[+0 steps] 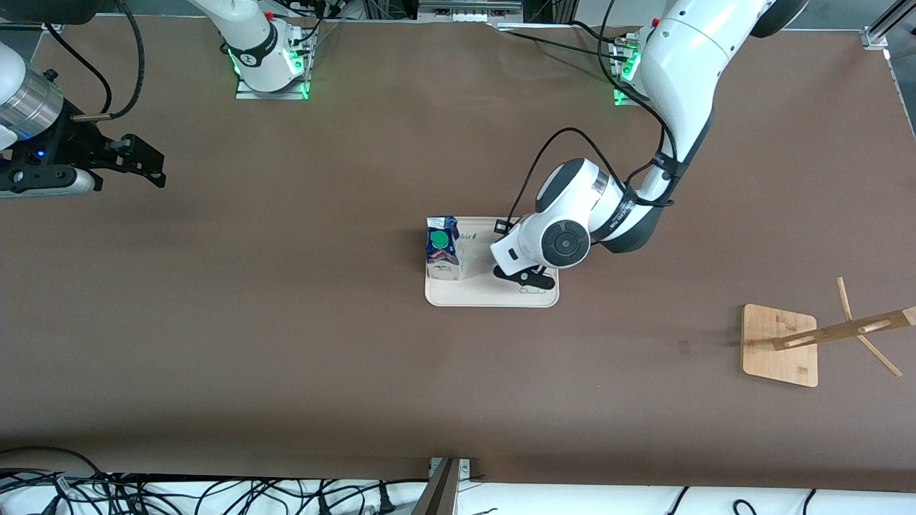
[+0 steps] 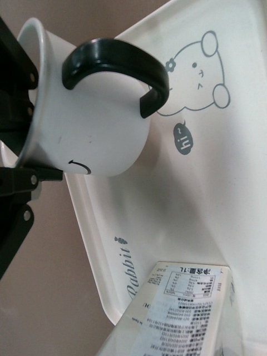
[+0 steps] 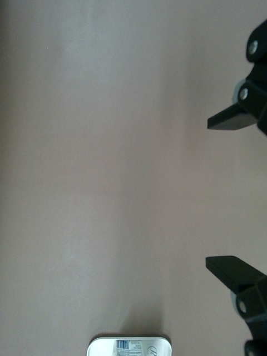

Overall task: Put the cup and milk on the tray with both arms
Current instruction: 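Lower the mug onto the tray beside the carton and open the left gripper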

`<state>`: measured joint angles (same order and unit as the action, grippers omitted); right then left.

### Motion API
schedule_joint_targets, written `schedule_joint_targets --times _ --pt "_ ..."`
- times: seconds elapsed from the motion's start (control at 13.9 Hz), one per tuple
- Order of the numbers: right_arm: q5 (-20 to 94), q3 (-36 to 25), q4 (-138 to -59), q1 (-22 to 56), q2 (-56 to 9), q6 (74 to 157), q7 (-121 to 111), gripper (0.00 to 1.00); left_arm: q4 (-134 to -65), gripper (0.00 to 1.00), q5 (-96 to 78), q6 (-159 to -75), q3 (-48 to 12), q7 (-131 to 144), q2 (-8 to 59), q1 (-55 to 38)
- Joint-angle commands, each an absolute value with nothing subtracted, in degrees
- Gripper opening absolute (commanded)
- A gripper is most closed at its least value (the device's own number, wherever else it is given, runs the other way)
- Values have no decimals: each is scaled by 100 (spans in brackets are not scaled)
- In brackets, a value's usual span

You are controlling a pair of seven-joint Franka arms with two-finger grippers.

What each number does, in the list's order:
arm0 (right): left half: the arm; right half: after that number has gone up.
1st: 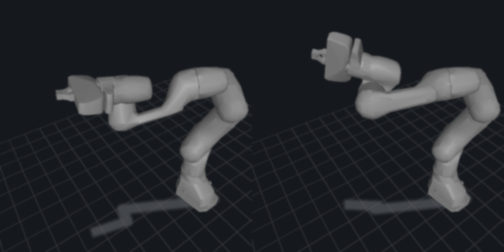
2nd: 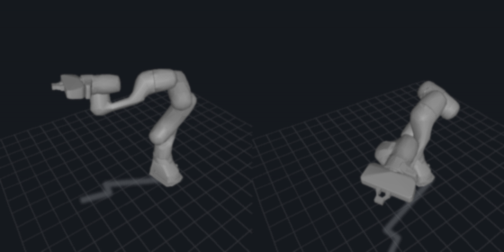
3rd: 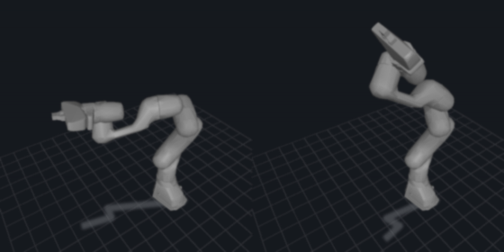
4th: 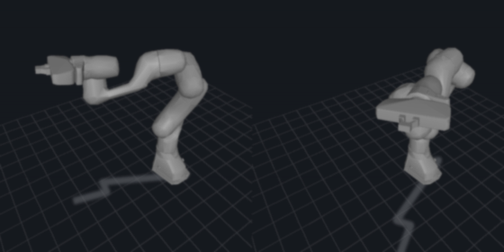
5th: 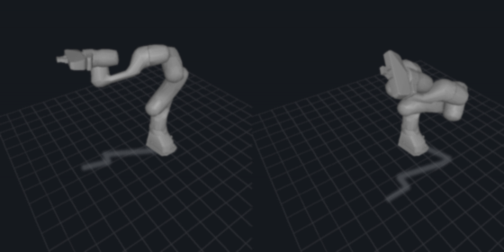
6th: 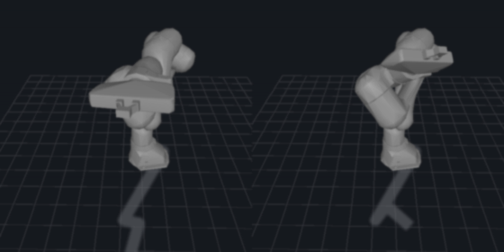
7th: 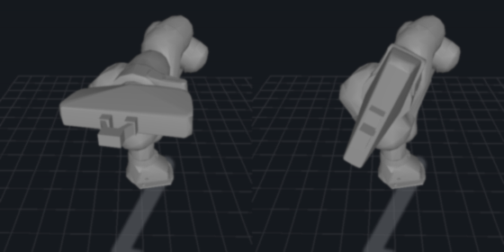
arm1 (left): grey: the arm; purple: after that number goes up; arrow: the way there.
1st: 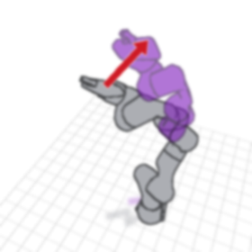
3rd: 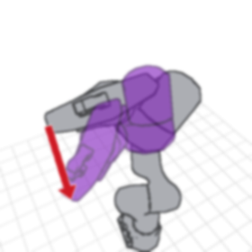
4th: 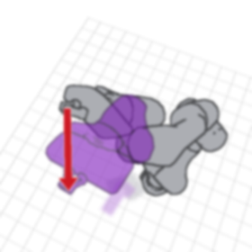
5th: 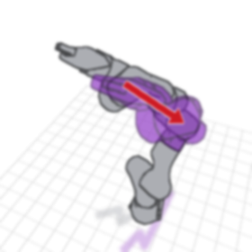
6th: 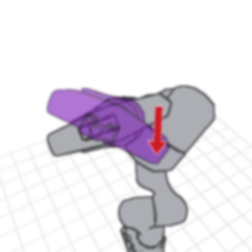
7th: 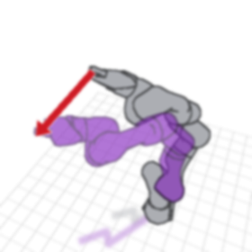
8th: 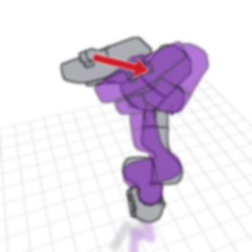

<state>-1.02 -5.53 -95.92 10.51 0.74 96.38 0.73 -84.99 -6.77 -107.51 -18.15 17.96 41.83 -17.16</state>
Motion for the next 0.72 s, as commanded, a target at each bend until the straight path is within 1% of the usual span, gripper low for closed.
schedule_joint_targets --times 0.0,0.36,0.51,0.58,0.65 --pt "-158 -536 -9501 1020 53 9545 88 100 -8288 0 -554 -10749 -1758 1837 4280 -1828" --pt "-158 -536 -9501 1020 53 9545 97 100 -8297 0 -545 -11065 -1740 1793 4412 -1872" --pt "-158 -536 -9501 1020 53 9545 88 100 -8306 23 -562 -11127 -1661 1740 4438 -1872" --pt "-158 -536 -9501 1020 53 9545 97 100 -8306 47 -562 -11188 -1661 1740 4447 -1872" --pt "-158 -536 -9501 1020 53 9545 88 100 -8314 99 -545 -11302 -1661 1723 4447 -1872"
